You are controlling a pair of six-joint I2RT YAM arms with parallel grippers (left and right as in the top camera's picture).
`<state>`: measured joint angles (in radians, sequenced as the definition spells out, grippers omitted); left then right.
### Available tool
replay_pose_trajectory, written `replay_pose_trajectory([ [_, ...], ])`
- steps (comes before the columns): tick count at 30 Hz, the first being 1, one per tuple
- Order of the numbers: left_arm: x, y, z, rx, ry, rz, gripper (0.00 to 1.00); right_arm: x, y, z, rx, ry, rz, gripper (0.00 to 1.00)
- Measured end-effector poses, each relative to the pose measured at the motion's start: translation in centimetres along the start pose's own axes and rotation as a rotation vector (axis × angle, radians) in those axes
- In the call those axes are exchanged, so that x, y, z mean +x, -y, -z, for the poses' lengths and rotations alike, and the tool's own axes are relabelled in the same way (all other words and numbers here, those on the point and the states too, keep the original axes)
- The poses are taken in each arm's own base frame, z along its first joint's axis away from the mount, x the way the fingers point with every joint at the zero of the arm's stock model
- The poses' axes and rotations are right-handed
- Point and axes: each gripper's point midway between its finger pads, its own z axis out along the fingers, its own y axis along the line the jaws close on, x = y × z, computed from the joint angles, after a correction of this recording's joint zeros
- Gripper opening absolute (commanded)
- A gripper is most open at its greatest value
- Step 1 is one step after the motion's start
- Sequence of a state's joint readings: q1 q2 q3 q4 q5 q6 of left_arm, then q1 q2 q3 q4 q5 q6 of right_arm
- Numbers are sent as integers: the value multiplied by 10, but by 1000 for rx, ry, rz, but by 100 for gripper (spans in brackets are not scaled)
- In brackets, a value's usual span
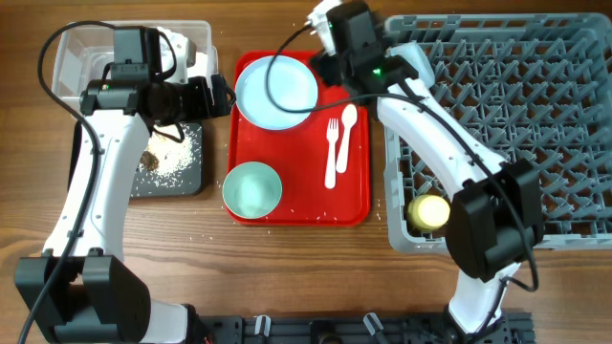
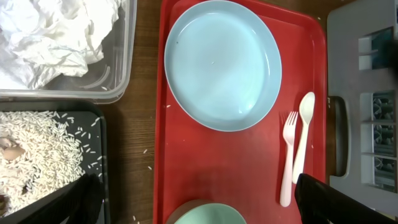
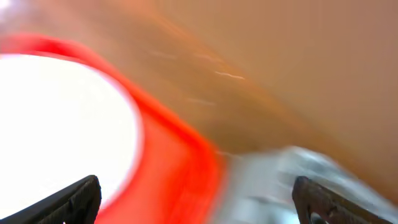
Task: Sort waste into correct bins and load items into the dishwasher rack
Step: 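Move the right gripper back to the light-blue plate on the red tray, then grasp the light-blue plate rim with the right gripper and lift it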
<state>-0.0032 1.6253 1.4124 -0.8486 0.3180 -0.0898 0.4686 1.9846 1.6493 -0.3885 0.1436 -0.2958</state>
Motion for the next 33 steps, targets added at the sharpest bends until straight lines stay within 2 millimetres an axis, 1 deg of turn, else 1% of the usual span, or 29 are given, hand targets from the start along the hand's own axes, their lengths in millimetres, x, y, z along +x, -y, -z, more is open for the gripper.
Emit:
replay_pose_trajectory([
  [1,0,0,0,0,0,0,100,-3,-17,0,-91,20,-29,100],
  [3,0,0,0,0,0,0,100,-5,-44,3,-243,38,-107,100],
  [4,0,0,0,0,0,0,100,-6,-54,5,-301,40,-153,100],
  [7,0,0,0,0,0,0,100,-2,-72,4,-402,9,-293,99],
  [8,0,0,0,0,0,0,100,0,-75,3,-416,-8,-332,91],
  [9,0,0,0,0,0,0,100,4,-79,1,-431,-32,-384,90],
  [10,0,0,0,0,0,0,100,8,-81,-2,-436,-55,-431,92],
  [11,0,0,0,0,0,0,100,12,-83,-5,-436,-75,-476,100],
  [14,0,0,0,0,0,0,100,22,-84,-13,-416,-129,-577,100],
  [20,0,0,0,0,0,0,100,39,-76,-28,-310,-201,-775,100],
  [21,0,0,0,0,0,0,100,45,-76,-34,-289,-224,-828,94],
  [23,0,0,0,0,0,0,100,53,-77,-40,-270,-249,-873,82],
  [26,0,0,0,0,0,0,100,65,-80,-49,-248,-281,-910,75],
  [33,0,0,0,0,0,0,100,79,-78,-61,-190,-313,-981,61],
])
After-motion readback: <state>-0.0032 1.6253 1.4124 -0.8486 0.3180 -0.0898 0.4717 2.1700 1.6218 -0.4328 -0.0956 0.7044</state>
